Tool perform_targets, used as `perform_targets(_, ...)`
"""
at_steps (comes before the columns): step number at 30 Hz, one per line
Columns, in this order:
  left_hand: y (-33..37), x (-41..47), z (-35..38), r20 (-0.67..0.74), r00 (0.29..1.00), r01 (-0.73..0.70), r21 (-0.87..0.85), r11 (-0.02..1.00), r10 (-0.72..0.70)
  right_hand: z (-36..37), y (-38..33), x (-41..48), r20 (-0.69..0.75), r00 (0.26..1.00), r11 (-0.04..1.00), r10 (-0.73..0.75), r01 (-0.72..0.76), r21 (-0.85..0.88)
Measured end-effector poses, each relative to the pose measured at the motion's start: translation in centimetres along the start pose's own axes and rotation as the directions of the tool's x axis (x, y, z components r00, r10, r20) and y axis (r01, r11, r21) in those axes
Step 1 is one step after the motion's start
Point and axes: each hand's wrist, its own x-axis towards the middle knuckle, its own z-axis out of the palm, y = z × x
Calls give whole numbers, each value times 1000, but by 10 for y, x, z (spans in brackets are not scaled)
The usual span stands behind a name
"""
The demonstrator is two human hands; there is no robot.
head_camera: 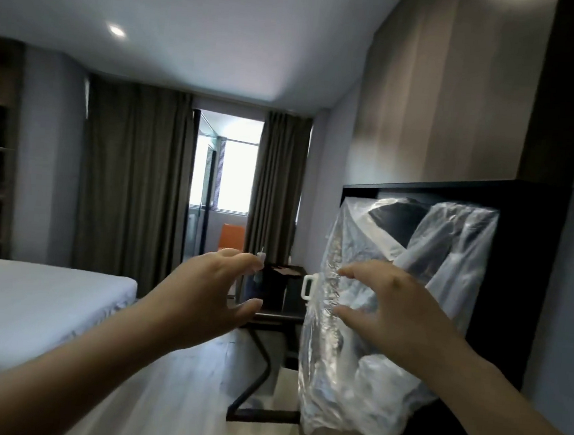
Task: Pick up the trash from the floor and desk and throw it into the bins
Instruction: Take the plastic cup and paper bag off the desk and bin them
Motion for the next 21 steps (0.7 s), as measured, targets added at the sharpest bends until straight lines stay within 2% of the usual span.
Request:
perform_targets(8, -34, 67, 61, -3, 998, 64, 33, 997, -64, 56, 78, 65, 51, 997, 998, -63, 64, -4)
perform_targets(14, -60, 121, 106, -3, 994, 109, 47, 993, -109, 101, 138, 124, 67, 994, 995, -89, 85, 59)
perform_targets(21, -129, 169, 158, 37, 985, 163, 66, 984, -166, 186, 162, 196, 114, 986, 990, -125, 116, 77)
